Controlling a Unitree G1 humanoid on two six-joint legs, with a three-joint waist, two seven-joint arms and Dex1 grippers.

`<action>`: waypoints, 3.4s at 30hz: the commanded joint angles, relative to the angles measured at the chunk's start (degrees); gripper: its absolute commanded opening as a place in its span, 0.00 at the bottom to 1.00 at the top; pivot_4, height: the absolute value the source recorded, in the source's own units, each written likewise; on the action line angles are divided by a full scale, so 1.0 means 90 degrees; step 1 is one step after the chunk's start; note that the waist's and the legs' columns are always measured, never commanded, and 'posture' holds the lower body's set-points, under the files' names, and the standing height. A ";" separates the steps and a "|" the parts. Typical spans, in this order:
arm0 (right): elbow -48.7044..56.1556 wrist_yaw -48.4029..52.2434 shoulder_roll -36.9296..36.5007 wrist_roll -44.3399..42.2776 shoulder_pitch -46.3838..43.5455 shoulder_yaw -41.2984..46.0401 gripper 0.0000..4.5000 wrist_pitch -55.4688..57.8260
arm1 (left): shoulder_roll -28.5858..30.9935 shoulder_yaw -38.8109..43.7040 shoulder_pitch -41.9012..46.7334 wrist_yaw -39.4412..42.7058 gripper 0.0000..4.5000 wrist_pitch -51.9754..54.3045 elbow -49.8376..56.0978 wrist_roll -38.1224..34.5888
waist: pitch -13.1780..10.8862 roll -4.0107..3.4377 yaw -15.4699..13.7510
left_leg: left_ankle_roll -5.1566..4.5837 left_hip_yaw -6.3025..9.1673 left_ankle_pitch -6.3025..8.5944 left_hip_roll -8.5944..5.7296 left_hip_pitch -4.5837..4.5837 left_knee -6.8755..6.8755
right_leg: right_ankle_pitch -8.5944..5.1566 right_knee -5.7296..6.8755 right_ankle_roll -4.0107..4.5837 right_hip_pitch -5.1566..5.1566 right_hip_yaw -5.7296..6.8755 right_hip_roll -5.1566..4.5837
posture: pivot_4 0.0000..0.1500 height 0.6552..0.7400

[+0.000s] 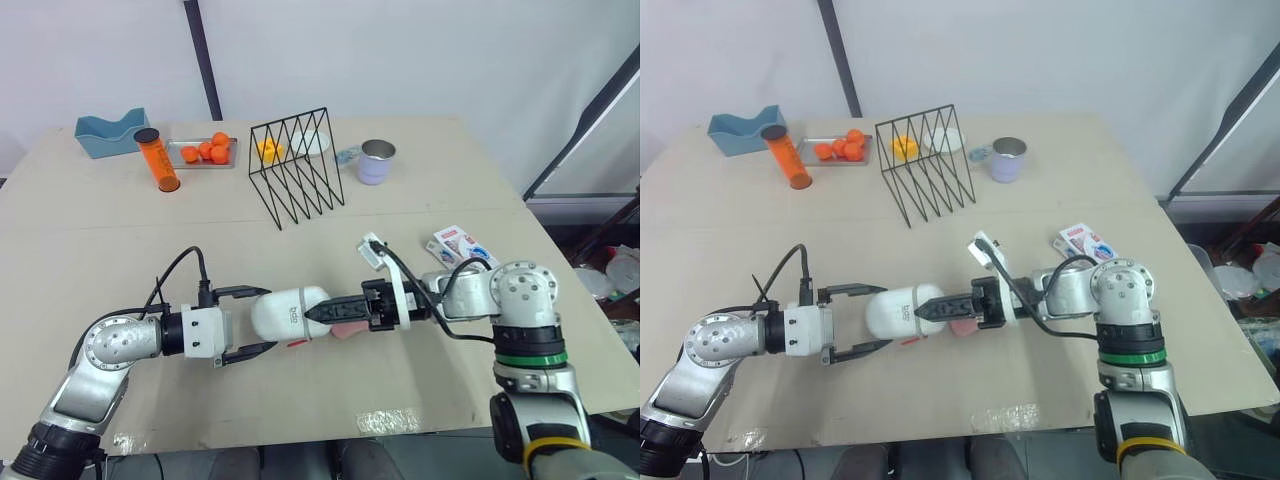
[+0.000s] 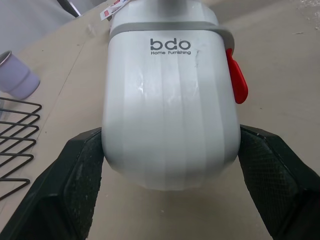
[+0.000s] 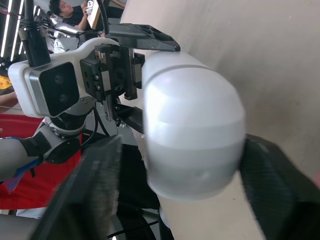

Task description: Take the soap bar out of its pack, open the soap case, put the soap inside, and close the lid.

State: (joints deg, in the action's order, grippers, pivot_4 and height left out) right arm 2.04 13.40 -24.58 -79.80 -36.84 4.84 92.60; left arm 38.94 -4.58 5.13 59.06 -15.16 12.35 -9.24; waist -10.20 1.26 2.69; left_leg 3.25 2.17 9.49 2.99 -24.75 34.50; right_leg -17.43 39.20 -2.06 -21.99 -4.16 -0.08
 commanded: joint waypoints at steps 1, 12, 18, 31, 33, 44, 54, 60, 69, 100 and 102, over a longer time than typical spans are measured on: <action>0.0126 0.0053 -0.0035 -0.0207 -0.0008 0.0036 0.46 -0.0011 | 0.0020 0.0028 0.0048 -0.0087 0.78 -0.0088 0.0130 -0.0036 | 0.0000 0.0000 0.0000 | 0.0000 0.0000 0.0000 0.0000 0.0000 0.0000 | 0.0000 0.0000 0.0000 0.0000 0.0000 0.0000 | 1.00 1.00; 0.0160 0.0069 -0.0055 -0.0166 0.0054 -0.0072 0.43 -0.0011 | -0.0028 0.0019 0.0065 -0.0163 0.78 -0.0029 0.0176 -0.0018 | 0.0000 0.0000 0.0000 | 0.0000 0.0000 0.0000 0.0000 0.0000 0.0000 | 0.0000 0.0000 0.0000 0.0000 -0.0001 0.0001 | 1.00 1.00; 0.0119 0.0204 -0.0069 -0.0141 0.0094 -0.0028 0.43 -0.0011 | -0.0009 0.0044 -0.0034 -0.0161 0.78 0.0008 0.0222 -0.0058 | 0.0000 0.0000 0.0000 | 0.0000 0.0000 0.0000 0.0001 0.0000 0.0000 | 0.0001 0.0000 0.0000 0.0000 -0.0001 0.0001 | 1.00 1.00; -0.0014 0.0968 -0.0288 -0.0104 0.0149 -0.0068 0.43 -0.0011 | 0.0037 0.0176 -0.0115 -0.0182 0.78 0.0172 0.0227 -0.0200 | 0.0000 0.0000 0.0000 | 0.0000 -0.0001 0.0000 0.0001 0.0000 0.0001 | 0.0001 0.0000 0.0000 -0.0001 -0.0001 0.0002 | 1.00 1.00; -0.0057 0.1068 -0.0356 -0.0045 0.0149 -0.0072 0.43 -0.0011 | 0.0042 0.0195 -0.0152 -0.0181 0.78 0.0267 0.0246 -0.0251 | 0.0000 0.0000 0.0000 | 0.0000 -0.0001 0.0000 0.0001 0.0000 0.0001 | 0.0001 0.0000 0.0000 -0.0001 -0.0001 0.0002 | 1.00 1.00; -0.0479 0.1773 -0.1487 0.0939 -0.0160 0.0161 0.43 -0.0157 | 0.0102 0.0216 -0.0286 -0.0114 0.78 0.0997 0.0359 -0.0696 | -0.0001 -0.0001 -0.0001 | 0.0000 -0.0003 0.0000 0.0000 -0.0001 0.0002 | 0.0000 0.0000 -0.0001 -0.0002 -0.0003 0.0001 | 1.00 1.00; -0.0162 0.4407 -0.4396 0.3956 -0.0696 -0.2049 0.43 -0.2536 | 0.0291 0.0171 -0.0355 0.0201 0.78 0.1657 0.0478 -0.1109 | -0.0010 -0.0015 -0.0004 | -0.0002 -0.0019 0.0001 0.0006 -0.0023 0.0003 | 0.0001 0.0001 -0.0003 -0.0038 -0.0012 0.0004 | 1.00 1.00; -0.0314 0.5197 -0.4633 0.5415 -0.0694 -0.2887 0.43 -0.3650 | 0.0250 0.0155 -0.0315 0.0232 0.78 0.1675 0.0413 -0.1084 | -0.0010 -0.0015 0.0005 | -0.0002 -0.0035 0.0001 0.0012 -0.0020 0.0004 | 0.0000 0.0000 -0.0005 -0.0045 -0.0022 0.0006 | 1.00 1.00; -0.0458 0.5513 -0.4054 0.6239 -0.0599 -0.3047 0.43 -0.3990 | 0.0243 0.0170 -0.0390 0.0178 0.78 0.1720 0.0518 -0.1051 | -0.0010 -0.0015 -0.0002 | -0.0001 -0.0035 0.0001 0.0012 -0.0022 0.0004 | 0.0005 0.0001 0.0003 -0.0045 -0.0022 0.0006 | 1.00 1.00; -0.0707 0.6573 -0.2373 0.6052 0.0419 -0.0981 0.97 -0.8141 | 0.0577 0.0299 -0.0286 0.0418 0.78 0.1893 0.0363 -0.1125 | -0.0008 -0.0006 -0.0001 | -0.0001 -0.0040 0.0001 0.0012 0.0003 0.0008 | 0.0008 0.0006 0.0002 -0.0021 -0.0027 0.0009 | 1.00 1.00; -0.0336 0.6676 -0.2081 0.5920 0.0770 -0.0951 0.97 -0.8633 | 0.0675 0.0290 -0.0269 0.0528 0.78 0.1993 0.0338 -0.1140 | -0.0007 -0.0001 -0.0002 | -0.0001 -0.0036 0.0001 0.0012 0.0004 0.0009 | 0.0008 0.0007 0.0001 -0.0015 -0.0024 0.0009 | 1.00 1.00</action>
State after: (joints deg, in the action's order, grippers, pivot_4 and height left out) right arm -6.76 71.15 -46.25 -23.67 -33.44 -5.82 23.35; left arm 43.53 -3.44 2.01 62.16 1.80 15.09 -18.54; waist -10.27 1.25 2.67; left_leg 3.24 1.86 9.49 3.09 -24.72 34.58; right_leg -17.36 39.26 -2.05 -22.12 -4.38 0.00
